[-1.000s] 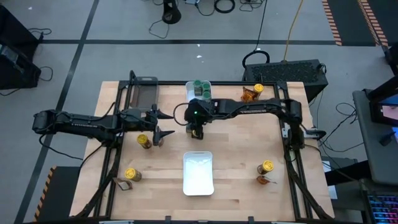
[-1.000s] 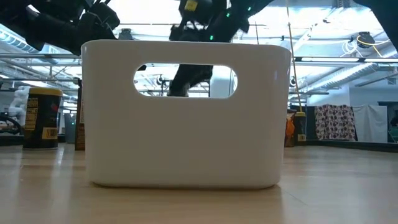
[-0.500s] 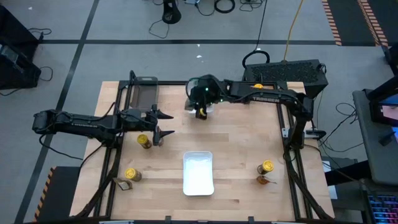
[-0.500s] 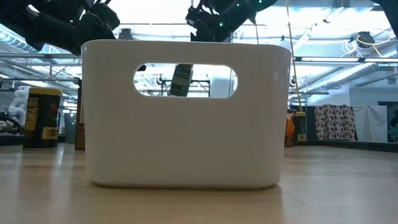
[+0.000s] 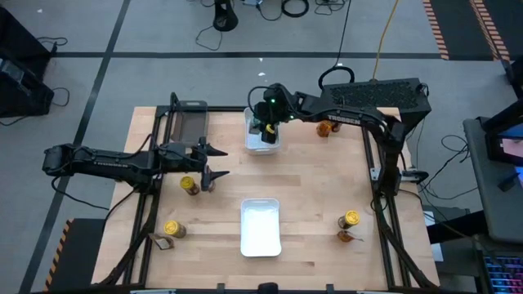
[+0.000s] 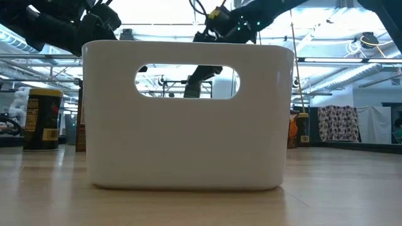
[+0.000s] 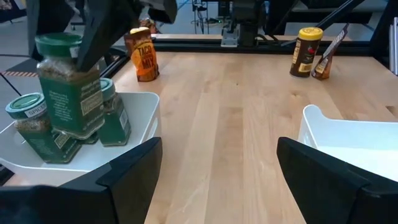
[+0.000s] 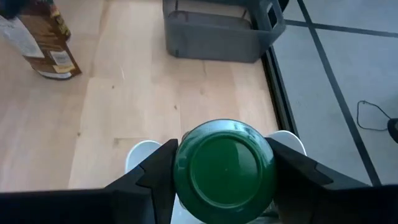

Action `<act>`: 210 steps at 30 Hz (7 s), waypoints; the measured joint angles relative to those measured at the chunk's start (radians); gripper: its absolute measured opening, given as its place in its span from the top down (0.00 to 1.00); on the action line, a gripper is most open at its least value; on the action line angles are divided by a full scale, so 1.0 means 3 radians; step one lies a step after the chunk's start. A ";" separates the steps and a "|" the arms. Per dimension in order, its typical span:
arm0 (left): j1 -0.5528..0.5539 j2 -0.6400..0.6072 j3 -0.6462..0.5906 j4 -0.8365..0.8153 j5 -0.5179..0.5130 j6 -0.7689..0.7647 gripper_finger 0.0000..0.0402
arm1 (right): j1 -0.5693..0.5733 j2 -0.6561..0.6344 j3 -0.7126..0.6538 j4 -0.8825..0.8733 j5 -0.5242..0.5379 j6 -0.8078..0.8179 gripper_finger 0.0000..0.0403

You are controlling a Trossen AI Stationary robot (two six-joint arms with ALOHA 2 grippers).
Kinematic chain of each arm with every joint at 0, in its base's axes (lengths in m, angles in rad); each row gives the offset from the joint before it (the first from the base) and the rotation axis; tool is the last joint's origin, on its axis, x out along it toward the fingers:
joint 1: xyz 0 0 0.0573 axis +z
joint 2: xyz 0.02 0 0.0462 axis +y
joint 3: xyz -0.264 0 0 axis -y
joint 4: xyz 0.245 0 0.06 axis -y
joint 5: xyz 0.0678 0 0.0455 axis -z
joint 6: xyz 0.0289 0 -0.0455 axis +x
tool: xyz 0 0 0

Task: Sort spices by type
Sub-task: Put the green spice bottle into the top white bin, then put the bottom right brown spice pack into the bottom white bin

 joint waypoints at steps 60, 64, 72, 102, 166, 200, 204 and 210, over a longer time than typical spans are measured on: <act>0.0004 0.0000 0.0000 -0.0041 -0.0023 0.0011 0.20 | -0.0179 0.0506 -0.0001 -0.0127 0.0031 -0.0176 0.34; 0.0004 0.0000 0.0000 -0.0041 -0.0023 0.0011 0.20 | -0.0179 0.0481 -0.0001 -0.0127 0.0151 -0.0182 0.30; 0.0004 0.0000 0.0000 -0.0041 -0.0023 0.0019 0.20 | -0.0158 0.0363 -0.0001 -0.0137 0.0248 -0.0234 0.27; 0.0004 0.0000 0.0000 0.0031 -0.0037 -0.0700 0.20 | 0.1337 -0.0615 -0.0003 -0.1676 0.0324 0.1216 0.28; -0.0778 0.0126 0.0421 -0.0330 -0.0733 0.0081 0.20 | 0.3097 -0.1361 -0.0563 -0.3177 0.0239 0.4909 0.32; -0.0785 0.0125 0.0421 -0.0361 -0.0552 0.0017 0.20 | 0.3913 -0.0691 -0.0571 -0.3417 0.0157 0.4980 0.40; -0.0785 0.0125 0.0421 -0.0361 -0.0552 0.0001 0.20 | 0.3920 -0.0620 -0.0571 -0.3420 0.0156 0.4980 0.40; -0.0785 0.0126 0.0421 -0.0362 -0.0551 0.0000 0.20 | 0.3924 -0.0518 -0.0572 -0.3545 0.0310 0.4927 0.40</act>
